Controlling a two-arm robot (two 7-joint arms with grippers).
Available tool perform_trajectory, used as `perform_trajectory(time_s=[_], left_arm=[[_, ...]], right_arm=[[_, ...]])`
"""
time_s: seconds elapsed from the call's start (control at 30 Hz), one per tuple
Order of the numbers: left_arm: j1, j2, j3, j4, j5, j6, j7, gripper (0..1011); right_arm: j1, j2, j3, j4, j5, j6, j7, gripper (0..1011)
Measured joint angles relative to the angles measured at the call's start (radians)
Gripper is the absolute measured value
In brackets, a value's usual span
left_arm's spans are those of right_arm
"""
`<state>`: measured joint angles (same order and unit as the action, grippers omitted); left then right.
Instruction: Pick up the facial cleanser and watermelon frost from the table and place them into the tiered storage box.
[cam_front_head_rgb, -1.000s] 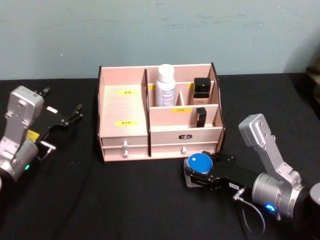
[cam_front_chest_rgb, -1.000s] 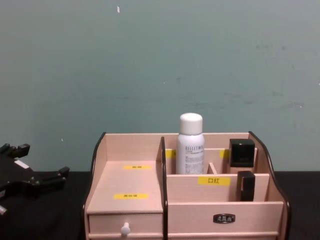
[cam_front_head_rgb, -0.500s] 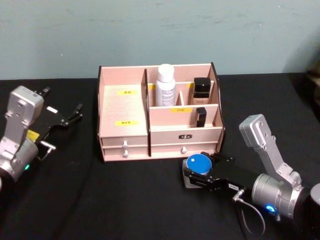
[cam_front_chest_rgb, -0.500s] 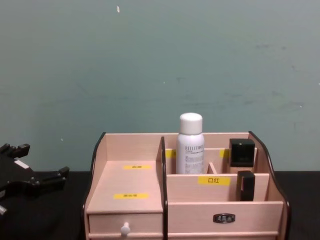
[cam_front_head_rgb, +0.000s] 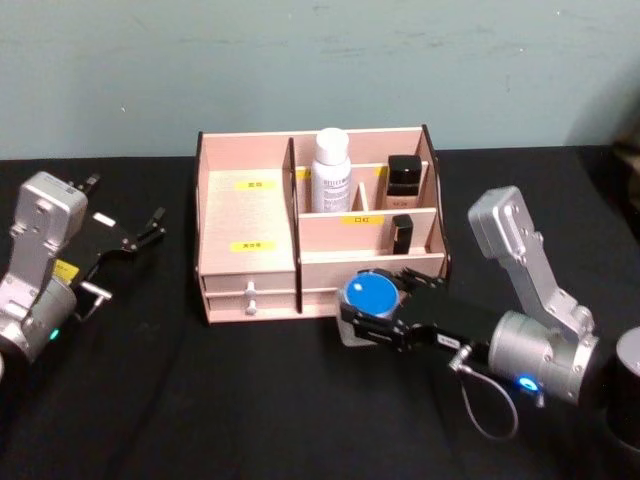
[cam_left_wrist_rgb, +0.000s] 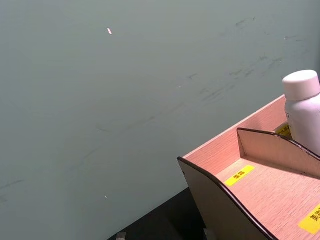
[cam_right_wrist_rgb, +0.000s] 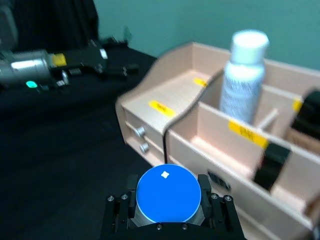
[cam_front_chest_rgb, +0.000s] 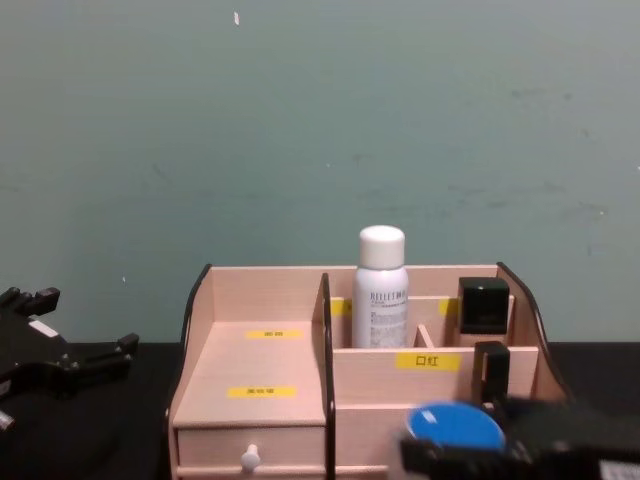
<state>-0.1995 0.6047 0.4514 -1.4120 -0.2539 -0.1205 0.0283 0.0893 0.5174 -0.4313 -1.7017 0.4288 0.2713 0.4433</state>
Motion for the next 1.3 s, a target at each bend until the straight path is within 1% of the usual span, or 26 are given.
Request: perform_trajectory(time_s=[0.07,0.13,0.27,0.3,0.37,0.4,0.5,0.53,0.67,0.77,0.83,0.93,1.03,1.07,1.23,1.3], left_arm=[[0.000,0.000,0.000,0.000,0.000,0.000,0.000,1001],[0.000,0.000,0.000,0.000,0.000,0.000,0.000,1001],[0.000,0.000,0.000,0.000,0.000,0.000,0.000,1001],[0.000,0.000,0.000,0.000,0.000,0.000,0.000,1001],[0.000,0.000,0.000,0.000,0.000,0.000,0.000,1001],[0.000,0.000,0.000,0.000,0.000,0.000,0.000,1001],[0.000,0.000,0.000,0.000,0.000,0.000,0.000,1001],[0.000,0.000,0.000,0.000,0.000,0.000,0.000,1001],[0.000,0.000,0.000,0.000,0.000,0.000,0.000,1001],[0.000,0.000,0.000,0.000,0.000,0.000,0.000,1001],[0.000,0.000,0.000,0.000,0.000,0.000,0.000,1001],[0.000,0.000,0.000,0.000,0.000,0.000,0.000,1001],[0.000,0.000,0.000,0.000,0.000,0.000,0.000,1001],[0.000,0.000,0.000,0.000,0.000,0.000,0.000,1001],[0.000,0.000,0.000,0.000,0.000,0.000,0.000,1001],[0.000,0.000,0.000,0.000,0.000,0.000,0.000,1001]], right_arm=[[0.018,-0.004,-0.009,-0.003,0.000,0.002,0.005,735],[0.057,-0.018,-0.029,-0.004,0.001,0.002,0.014,735],[0.101,-0.038,-0.051,0.006,0.001,0.002,0.021,735],[0.124,-0.049,-0.064,0.017,0.000,0.001,0.024,735],[0.147,-0.061,-0.074,0.031,-0.002,0.000,0.026,735],[0.169,-0.075,-0.085,0.046,-0.005,-0.002,0.026,735],[0.202,-0.096,-0.101,0.076,-0.008,-0.007,0.027,735],[0.223,-0.111,-0.110,0.095,-0.011,-0.010,0.029,735],[0.272,-0.149,-0.136,0.152,-0.018,-0.022,0.030,735],[0.298,-0.172,-0.148,0.187,-0.021,-0.030,0.031,735],[0.304,-0.177,-0.151,0.196,-0.023,-0.031,0.031,735],[0.332,-0.202,-0.167,0.237,-0.030,-0.036,0.031,735],[0.350,-0.219,-0.178,0.269,-0.038,-0.039,0.031,735],[0.350,-0.219,-0.178,0.269,-0.038,-0.039,0.031,735],[0.383,-0.251,-0.188,0.336,-0.056,-0.052,0.026,735],[0.388,-0.258,-0.188,0.351,-0.062,-0.056,0.023,735]])
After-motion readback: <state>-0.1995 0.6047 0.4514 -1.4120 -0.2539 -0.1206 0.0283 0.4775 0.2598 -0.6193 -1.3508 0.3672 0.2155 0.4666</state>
